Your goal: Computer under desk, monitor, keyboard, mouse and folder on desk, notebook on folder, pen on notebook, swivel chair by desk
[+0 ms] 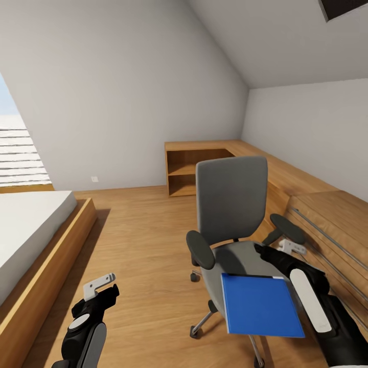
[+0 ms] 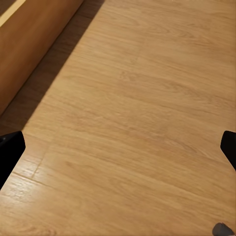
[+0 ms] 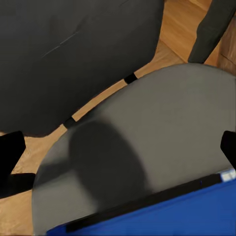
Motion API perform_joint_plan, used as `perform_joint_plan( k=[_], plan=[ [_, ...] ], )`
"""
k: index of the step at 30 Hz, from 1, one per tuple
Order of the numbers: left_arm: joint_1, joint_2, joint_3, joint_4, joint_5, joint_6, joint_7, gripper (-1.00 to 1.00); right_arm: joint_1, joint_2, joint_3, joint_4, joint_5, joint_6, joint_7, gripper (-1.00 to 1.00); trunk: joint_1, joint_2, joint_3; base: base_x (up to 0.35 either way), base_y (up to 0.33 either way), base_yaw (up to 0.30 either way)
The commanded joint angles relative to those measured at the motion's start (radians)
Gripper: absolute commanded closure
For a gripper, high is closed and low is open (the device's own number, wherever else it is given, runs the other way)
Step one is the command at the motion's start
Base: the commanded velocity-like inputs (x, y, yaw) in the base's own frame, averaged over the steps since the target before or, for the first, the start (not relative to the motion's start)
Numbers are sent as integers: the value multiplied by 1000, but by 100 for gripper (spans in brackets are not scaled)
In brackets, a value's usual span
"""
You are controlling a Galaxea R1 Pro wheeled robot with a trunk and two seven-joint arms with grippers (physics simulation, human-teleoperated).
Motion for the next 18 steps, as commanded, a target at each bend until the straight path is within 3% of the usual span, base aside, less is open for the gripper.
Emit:
perform_joint_plan(
  k=[1,3,4,11,18],
  plan=[
    [-1,0,0,-1,10,2,7,-100,1,0,0,-6,-24,3,-9,-100,0,0,-1,0,0,0],
    [-1,0,1,-1,11,2,7,-100,4,0,-6,-20,-81,2,-10,-100,0,0,-1,0,0,0],
    [-1,0,1,-1,11,2,7,-100,4,0,-7,-21,-87,2,-11,-100,0,0,-1,0,0,0],
    [-1,0,2,-1,11,0,7,-100,6,0,-20,-23,-108,2,-12,-100,0,0,-1,0,0,0],
    [-1,0,5,-1,11,-1,7,-100,9,0,-35,-24,-113,4,-11,-100,0,0,4,-307,85,-209]
  ],
)
